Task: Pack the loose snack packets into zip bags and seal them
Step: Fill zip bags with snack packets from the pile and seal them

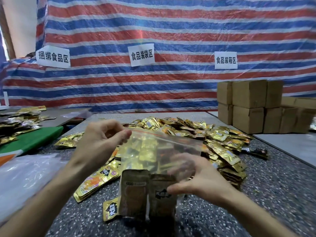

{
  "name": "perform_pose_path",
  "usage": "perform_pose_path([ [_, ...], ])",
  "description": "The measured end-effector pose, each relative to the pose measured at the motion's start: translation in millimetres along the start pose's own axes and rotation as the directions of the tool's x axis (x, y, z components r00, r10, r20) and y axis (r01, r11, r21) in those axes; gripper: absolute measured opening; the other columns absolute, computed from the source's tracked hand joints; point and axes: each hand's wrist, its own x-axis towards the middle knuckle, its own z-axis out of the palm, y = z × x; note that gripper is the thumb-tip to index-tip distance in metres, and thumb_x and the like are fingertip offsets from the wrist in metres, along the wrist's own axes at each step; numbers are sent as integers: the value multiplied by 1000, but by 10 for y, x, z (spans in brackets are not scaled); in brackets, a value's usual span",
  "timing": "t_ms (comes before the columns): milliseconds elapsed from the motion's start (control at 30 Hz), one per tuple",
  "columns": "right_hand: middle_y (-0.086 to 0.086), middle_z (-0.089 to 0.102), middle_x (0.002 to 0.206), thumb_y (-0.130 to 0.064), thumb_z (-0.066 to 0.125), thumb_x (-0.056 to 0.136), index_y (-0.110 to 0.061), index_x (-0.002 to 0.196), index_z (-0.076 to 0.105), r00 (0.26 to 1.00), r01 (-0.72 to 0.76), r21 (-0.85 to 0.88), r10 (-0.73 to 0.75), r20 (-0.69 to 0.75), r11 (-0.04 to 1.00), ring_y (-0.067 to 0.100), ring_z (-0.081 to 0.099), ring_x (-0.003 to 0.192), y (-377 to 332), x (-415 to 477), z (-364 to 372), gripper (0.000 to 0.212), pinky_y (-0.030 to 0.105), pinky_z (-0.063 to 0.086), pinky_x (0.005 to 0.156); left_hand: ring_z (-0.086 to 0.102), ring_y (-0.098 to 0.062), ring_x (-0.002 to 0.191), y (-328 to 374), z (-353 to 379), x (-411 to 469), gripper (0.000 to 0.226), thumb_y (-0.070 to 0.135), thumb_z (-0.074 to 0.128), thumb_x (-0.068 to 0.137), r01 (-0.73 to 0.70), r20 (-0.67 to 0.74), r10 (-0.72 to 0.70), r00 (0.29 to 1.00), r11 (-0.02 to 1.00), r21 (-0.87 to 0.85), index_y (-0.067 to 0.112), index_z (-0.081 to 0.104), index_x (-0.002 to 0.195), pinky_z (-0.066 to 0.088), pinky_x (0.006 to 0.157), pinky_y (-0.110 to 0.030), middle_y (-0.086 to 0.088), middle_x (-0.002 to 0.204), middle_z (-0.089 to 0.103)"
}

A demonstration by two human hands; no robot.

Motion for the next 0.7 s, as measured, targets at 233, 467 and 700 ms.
perform_pose_path([
  [233, 0, 75, 90, -22, 69, 90, -39, 99, 75, 997, -3, 161, 15, -70, 987, 26, 68, 76, 215, -78, 89, 21, 38, 58, 70, 66, -4, 71, -14, 496, 77, 16, 38, 67, 84, 25, 37, -24, 999, 999, -28, 25, 72, 92, 48, 56, -13, 6, 79, 72],
  [467, 2, 76, 72, -14, 68, 94, -8, 99, 67, 845, -209, 379, 361, -394, 901, 23, 75, 66, 498, 60, -752, 8, 42, 62, 57, 50, 11, 112, -25, 914, -54, 66, 60, 58, 72, -44, 205, 22, 978, 994, 103, 41, 48, 135, 50, 90, -28, 25, 121, 52],
  [700, 21, 67, 112, -7, 65, 94, 1, 122, 56, 494, -224, 618, 635, -595, 753, 30, 69, 85, 1239, 389, -1557, 31, 34, 57, 48, 45, 25, 105, -59, 1271, -189, 33, 35, 67, 89, -65, 362, 22, 932, 992, 106, 39, 59, 121, 36, 77, 4, 33, 114, 53],
])
